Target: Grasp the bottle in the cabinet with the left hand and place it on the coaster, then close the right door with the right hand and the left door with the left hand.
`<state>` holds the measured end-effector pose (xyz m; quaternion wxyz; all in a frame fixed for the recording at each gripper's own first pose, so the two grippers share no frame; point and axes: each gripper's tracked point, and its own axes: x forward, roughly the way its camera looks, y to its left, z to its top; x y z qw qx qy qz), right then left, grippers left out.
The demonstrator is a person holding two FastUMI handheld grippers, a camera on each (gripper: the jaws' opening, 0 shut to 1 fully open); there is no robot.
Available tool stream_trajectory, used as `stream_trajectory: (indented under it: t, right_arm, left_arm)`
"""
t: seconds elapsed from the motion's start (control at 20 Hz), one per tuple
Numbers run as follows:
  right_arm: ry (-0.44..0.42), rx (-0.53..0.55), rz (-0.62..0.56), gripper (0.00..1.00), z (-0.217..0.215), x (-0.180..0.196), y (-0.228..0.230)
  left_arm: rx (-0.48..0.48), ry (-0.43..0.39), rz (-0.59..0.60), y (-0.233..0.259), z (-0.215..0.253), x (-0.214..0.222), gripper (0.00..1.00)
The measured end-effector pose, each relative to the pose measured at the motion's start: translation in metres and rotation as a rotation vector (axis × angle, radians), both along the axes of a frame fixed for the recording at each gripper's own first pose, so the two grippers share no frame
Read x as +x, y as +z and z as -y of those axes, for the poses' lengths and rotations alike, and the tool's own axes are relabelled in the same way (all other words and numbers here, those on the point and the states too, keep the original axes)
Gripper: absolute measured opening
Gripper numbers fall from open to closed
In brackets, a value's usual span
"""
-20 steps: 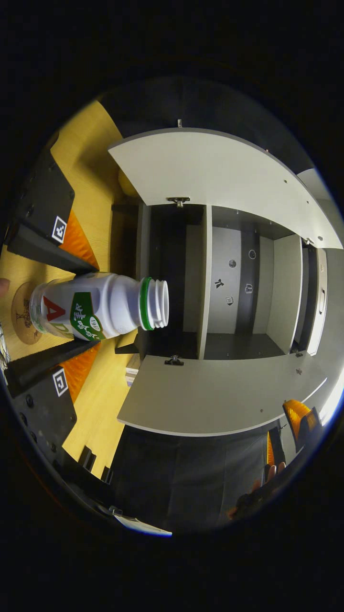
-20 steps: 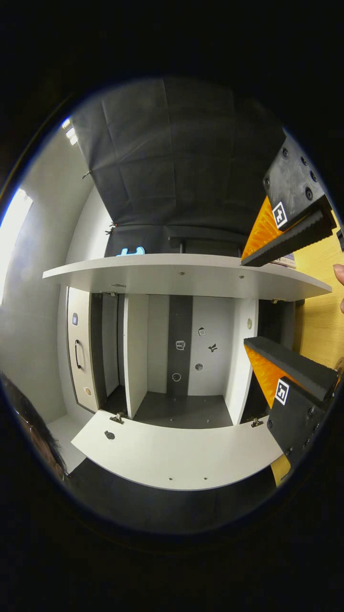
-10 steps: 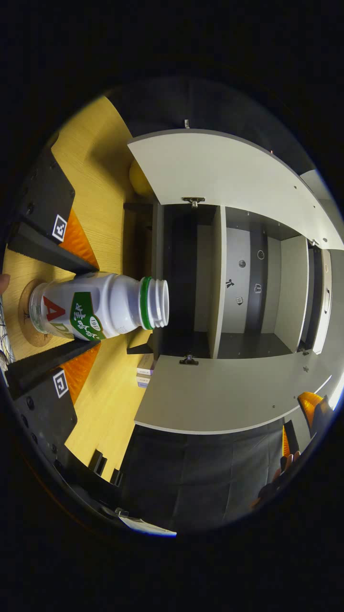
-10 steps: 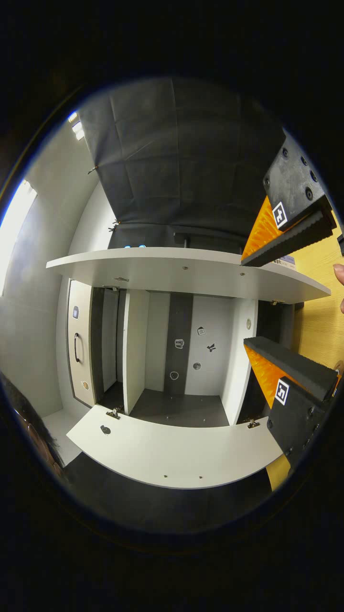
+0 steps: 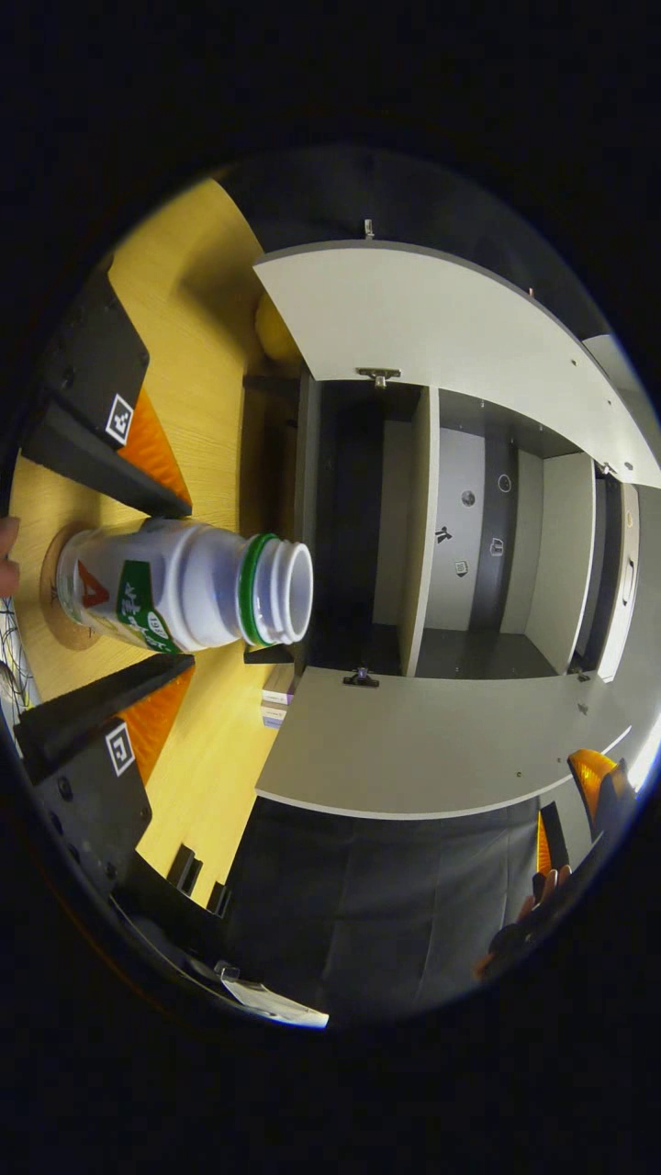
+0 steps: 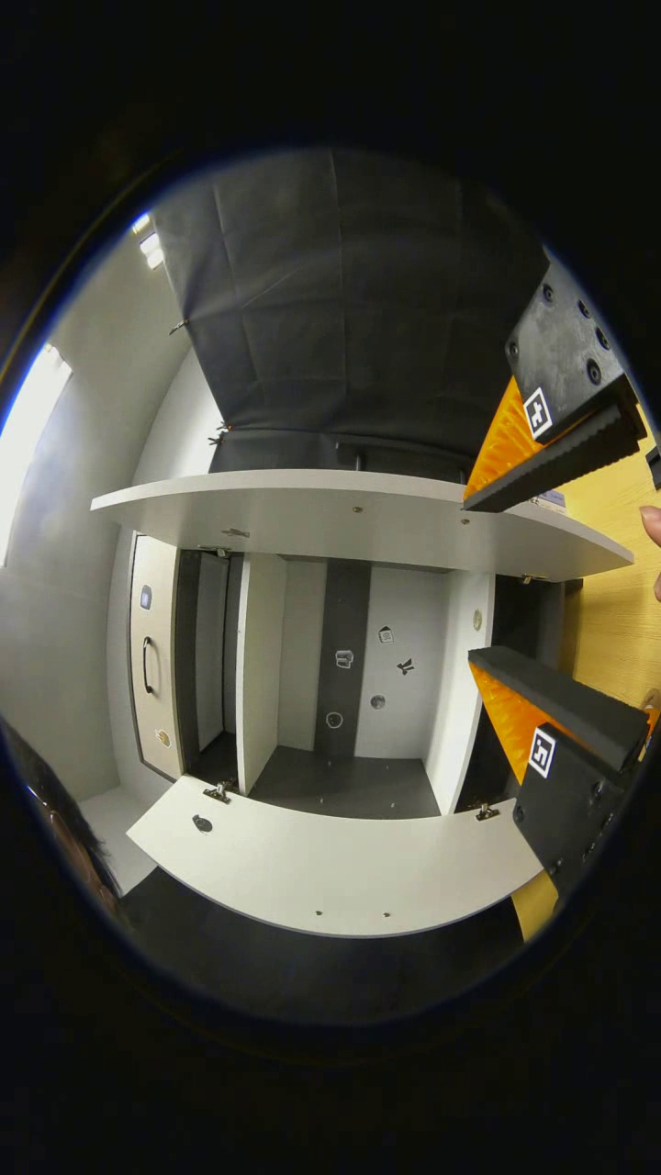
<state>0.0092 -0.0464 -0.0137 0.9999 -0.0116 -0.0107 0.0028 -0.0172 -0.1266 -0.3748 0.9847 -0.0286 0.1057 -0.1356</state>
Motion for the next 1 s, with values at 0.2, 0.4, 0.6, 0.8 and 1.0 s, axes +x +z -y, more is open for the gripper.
stream_trajectory:
  t: [0.2, 0.4, 0.6, 0.8, 1.0]
  right_arm:
    - [0.040, 0.029, 0.004, 0.98, -0.010, 0.001, 0.005]
    - [0.057, 0.061, -0.003, 0.98, -0.012, 0.002, 0.011]
    - [0.023, 0.065, -0.014, 0.98, 0.002, 0.002, 0.021]
    - [-0.023, 0.064, -0.027, 0.97, 0.027, 0.000, 0.028]
    - [-0.067, 0.077, -0.054, 0.98, 0.066, 0.001, 0.028]
  left_arm:
    - [-0.027, -0.001, -0.018, 0.009, -0.007, -0.010, 0.95]
    - [-0.042, -0.018, -0.007, 0.044, -0.012, -0.027, 0.95]
    - [-0.030, 0.017, 0.001, 0.097, -0.034, -0.030, 0.95]
    - [-0.048, 0.081, 0.003, 0.159, -0.061, -0.013, 0.95]
    - [-0.038, 0.162, 0.037, 0.215, -0.090, 0.009, 0.95]
